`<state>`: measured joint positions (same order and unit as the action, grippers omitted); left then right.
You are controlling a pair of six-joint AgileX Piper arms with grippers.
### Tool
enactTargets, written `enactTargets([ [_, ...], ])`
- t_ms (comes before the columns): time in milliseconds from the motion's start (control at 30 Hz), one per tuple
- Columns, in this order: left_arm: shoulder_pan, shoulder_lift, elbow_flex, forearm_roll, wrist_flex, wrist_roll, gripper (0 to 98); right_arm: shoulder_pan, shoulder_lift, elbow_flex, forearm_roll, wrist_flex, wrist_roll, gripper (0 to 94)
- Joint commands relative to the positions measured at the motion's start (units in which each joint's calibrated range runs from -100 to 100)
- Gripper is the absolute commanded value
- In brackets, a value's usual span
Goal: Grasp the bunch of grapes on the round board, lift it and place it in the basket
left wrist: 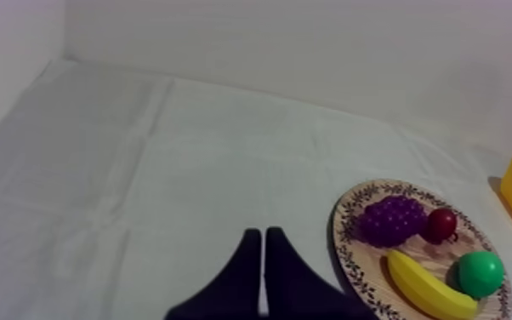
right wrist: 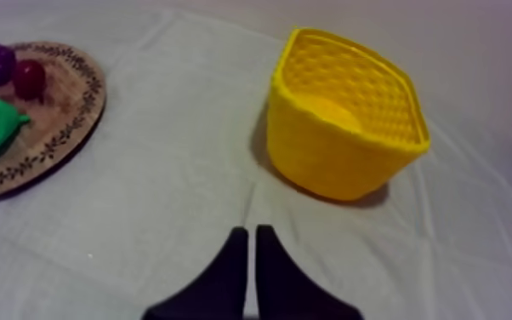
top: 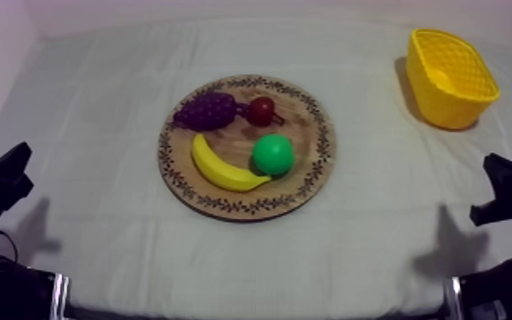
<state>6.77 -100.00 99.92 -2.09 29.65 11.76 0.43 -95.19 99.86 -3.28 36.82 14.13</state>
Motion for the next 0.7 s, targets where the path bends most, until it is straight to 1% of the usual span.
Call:
enactTargets([
  [0, 0.0, 0.0, 0.0, 0.02, 0.0, 0.0, 0.1, -0.5, 1.3, -0.4, 0.0, -1.4, 2.1, 1.0],
  [133, 0.0, 0.0, 0.0, 0.02, 0.0, 0.0, 0.1, -1.9, 6.3, -4.3, 1.0, -3.0, 2.8, 0.7],
  [233, 0.0, 0.0, 0.0, 0.02, 0.0, 0.0, 0.1, -3.5, 11.2, -9.9, 2.3, -2.6, 2.1, 0.6],
  [333, 0.0, 0.0, 0.0, 0.02, 0.0, 0.0, 0.1, -4.9, 17.1, -17.5, 3.0, -0.6, 1.8, 0.6],
  [500, 0.0, 0.0, 0.0, 0.02, 0.0, 0.0, 0.1, -7.1, 27.9, -31.6, 3.1, 4.6, 2.2, 0.6],
  [667, 0.0, 0.0, 0.0, 0.02, 0.0, 0.0, 0.1, -10.1, 37.5, -42.7, 4.4, 7.7, 0.7, 0.6],
])
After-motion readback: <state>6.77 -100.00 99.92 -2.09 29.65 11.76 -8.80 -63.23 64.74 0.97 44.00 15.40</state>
